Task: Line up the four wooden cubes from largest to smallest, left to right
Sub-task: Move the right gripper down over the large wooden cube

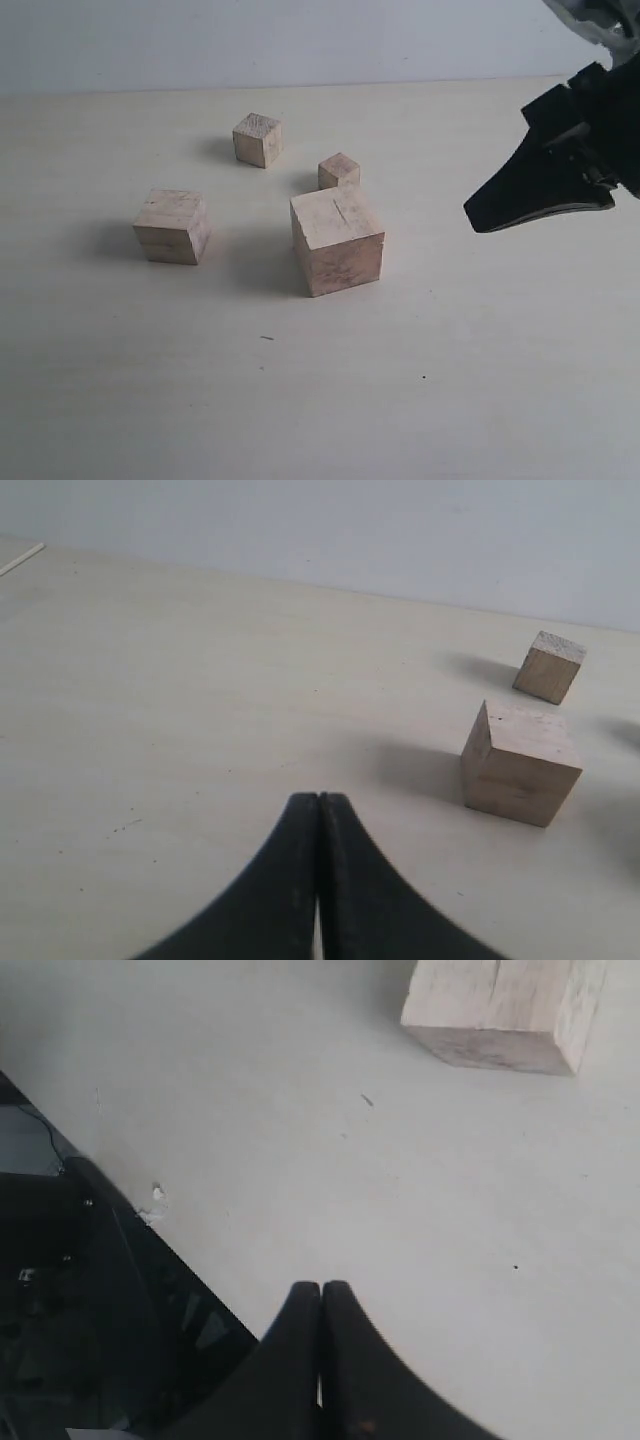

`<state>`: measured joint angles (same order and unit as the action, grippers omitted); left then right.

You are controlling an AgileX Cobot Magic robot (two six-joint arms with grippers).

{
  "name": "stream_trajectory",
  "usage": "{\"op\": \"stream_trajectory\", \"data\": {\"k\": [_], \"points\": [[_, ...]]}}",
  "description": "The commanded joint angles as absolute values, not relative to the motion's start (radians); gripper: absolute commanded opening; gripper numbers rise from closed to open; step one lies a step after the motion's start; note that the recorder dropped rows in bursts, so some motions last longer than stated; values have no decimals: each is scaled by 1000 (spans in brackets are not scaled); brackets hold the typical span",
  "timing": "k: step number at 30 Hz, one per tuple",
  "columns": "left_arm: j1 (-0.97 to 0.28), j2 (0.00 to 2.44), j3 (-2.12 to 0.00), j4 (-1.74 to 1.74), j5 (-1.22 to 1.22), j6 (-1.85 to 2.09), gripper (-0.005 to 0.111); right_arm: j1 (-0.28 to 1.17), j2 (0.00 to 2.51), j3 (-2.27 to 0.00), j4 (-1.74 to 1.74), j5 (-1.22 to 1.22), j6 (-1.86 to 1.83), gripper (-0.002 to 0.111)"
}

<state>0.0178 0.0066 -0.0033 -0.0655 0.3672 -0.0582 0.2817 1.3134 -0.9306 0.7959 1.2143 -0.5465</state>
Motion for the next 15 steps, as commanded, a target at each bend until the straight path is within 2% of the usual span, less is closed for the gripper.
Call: {"op": "stream_trajectory", "data": {"k": [1, 5, 10, 15], "points": [[10, 0, 0, -63, 356, -54, 0, 285, 1381, -939, 830, 1130, -520, 0], [10, 0, 0, -63, 356, -54, 0, 285, 1422, -939, 861, 1099, -491, 0], [10, 0, 0, -63, 356, -54, 0, 288, 1462, -945, 978, 1088, -625, 0], [10, 0, 0, -63, 356, -54, 0, 351, 1462, -1036, 735, 957, -445, 0]]}}
